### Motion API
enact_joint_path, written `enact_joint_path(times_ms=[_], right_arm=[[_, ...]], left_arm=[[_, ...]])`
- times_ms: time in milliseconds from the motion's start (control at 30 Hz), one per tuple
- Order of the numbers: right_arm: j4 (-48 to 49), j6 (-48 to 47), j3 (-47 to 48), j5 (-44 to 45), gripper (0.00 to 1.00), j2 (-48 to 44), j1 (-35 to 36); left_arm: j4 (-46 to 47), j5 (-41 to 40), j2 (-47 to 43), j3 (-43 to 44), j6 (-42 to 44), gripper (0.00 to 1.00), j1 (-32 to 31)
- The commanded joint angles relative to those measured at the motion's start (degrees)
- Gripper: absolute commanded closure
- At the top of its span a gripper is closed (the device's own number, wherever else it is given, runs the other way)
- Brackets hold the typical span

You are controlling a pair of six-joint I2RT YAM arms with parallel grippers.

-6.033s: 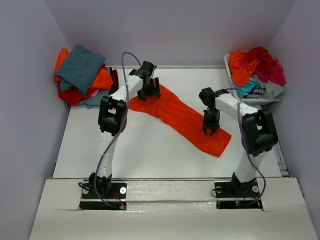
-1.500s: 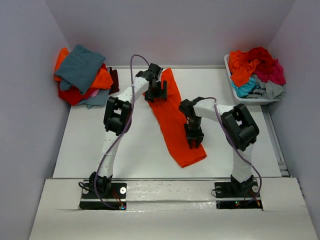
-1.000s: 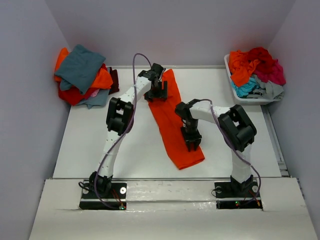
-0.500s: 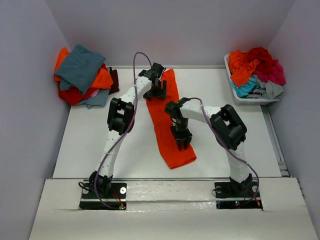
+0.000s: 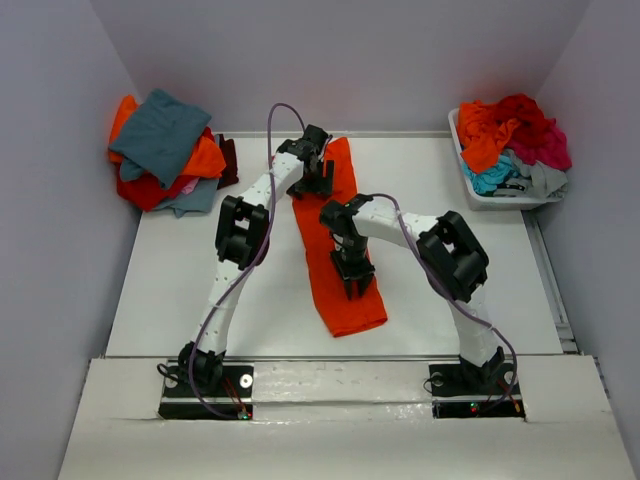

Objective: Fold and stack the t-shirts
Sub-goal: Rotate the tshirt 85 degrees

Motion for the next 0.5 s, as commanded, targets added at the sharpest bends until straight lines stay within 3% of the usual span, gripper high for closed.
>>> enact_joint_path(times_ms=[0, 200, 467], right_arm=[[-1.7, 0.9, 1.2, -0.6, 0.6, -1.8, 0.6], [-3.2, 2.6, 3.9, 4.0, 0.6, -3.9, 0.6], [-3.1, 5.6, 6.9, 9.6, 0.6, -7.2, -1.9]], left_arm=[[1.2, -0.3, 1.7, 0.1, 1.4, 0.12, 0.1], [2.8, -0.3, 0.0, -1.6, 0.8, 0.12, 0.1], [5.0, -3.9, -10.8, -5.8, 0.0, 0.11, 0.1]])
